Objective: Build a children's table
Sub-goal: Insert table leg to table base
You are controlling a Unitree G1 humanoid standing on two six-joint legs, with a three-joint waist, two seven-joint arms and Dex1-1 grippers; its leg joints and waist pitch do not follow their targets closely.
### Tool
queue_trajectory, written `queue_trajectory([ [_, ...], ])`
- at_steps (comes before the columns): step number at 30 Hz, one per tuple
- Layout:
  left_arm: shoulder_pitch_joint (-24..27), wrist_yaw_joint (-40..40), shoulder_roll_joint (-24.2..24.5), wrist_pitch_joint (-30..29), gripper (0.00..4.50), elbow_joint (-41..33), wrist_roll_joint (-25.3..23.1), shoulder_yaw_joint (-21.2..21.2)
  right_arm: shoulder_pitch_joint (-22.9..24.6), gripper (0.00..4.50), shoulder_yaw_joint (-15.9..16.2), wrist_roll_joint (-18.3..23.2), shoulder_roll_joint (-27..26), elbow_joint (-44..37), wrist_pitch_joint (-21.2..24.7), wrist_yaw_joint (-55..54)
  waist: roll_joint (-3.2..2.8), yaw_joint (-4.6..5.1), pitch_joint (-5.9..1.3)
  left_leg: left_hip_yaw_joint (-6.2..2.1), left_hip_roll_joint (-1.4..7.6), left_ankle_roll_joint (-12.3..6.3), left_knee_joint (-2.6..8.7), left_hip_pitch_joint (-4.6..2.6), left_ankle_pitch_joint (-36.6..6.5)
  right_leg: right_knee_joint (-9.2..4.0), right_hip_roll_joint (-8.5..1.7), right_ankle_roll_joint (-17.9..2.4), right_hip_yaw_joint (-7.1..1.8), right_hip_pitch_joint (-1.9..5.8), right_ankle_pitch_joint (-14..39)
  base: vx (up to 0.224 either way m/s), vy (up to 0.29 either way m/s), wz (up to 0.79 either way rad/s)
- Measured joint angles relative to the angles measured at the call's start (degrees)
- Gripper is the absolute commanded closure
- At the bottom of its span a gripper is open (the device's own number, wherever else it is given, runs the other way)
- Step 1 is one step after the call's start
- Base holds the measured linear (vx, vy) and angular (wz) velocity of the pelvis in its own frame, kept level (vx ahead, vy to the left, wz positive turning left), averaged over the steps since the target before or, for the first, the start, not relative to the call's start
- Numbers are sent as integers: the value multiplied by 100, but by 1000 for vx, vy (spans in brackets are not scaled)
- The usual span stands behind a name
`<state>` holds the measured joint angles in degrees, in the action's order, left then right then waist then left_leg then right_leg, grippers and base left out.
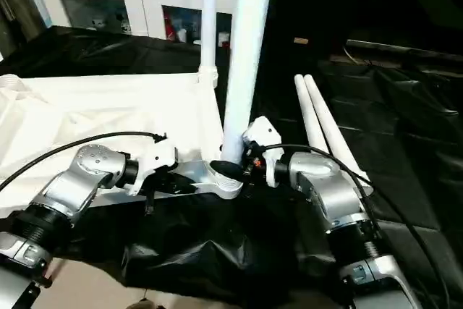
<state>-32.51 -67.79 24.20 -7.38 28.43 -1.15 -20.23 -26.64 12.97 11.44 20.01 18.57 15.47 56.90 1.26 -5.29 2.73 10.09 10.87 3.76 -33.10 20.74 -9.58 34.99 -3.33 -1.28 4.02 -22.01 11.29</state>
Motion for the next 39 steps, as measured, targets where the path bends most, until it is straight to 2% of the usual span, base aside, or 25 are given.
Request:
queue_trajectory([
  [6, 104, -48, 117, 0, 450, -202, -1, 0, 1, 261, 72, -10, 7, -38, -62, 111, 21, 5, -3, 2, 0, 0, 10, 0, 0, -1, 1, -4, 1, -3, 5, 0, 0, 0],
  [15, 251, -255, 324, -11, 450, -506, 5, 0, 89, 261, 147, 1, 10, -178, -135, 356, 21, 13, -3, 4, 0, 0, 17, 3, -1, -3, 1, -4, 1, -6, 10, 0, 0, 0],
  [20, 240, 41, 241, -269, 450, -477, 11, 44, -19, 261, 56, -18, -199, 114, -226, -88, 24, 38, -5, 8, 0, 2, 17, -24, 0, 1, 2, 2, -3, 4, 14, 0, 0, 0],
  [26, 5, 891, -212, -918, 450, -227, -89, 179, -507, 261, -331, -194, -851, 1085, -280, -1442, 46, 91, 3, 6, 0, 3, 12, -56, 0, 2, 1, 2, -1, 6, 9, 0, 0, 0],
  [30, -390, 1686, -691, -1599, 450, 71, -304, 247, -1178, 261, -558, -300, -1352, 2127, -376, -2579, 48, 113, 3, 6, -1, 3, 13, -60, 0, 4, 1, -2, -1, 5, 6, 0, 0, 0],
  [34, -635, 2298, -1140, -2053, 450, 267, -372, 322, -1515, 261, -695, -422, -1508, 2666, -460, -3217, 54, 74, -1, 6, -3, 4, 17, -53, -2, -3, 0, -2, -3, 7, 6, 0, 0, 0],
  [37, -745, 2595, -1334, -2119, 450, 405, -427, 340, -1677, 261, -807, -467, -1577, 2899, -479, -3497, 53, 18, -2, 8, -4, 7, 33, -55, -4, -4, 0, -22, -1, 5, -4, 0, 0, 0],
  [39, -760, 2677, -1367, -2119, 450, 436, -448, 339, -1734, 261, -816, -489, -1603, 2987, -490, -3572, 49, 15, -4, 8, -4, 8, 37, -57, -3, -3, 0, -21, -1, 4, -3, 0, 0, 0],
])
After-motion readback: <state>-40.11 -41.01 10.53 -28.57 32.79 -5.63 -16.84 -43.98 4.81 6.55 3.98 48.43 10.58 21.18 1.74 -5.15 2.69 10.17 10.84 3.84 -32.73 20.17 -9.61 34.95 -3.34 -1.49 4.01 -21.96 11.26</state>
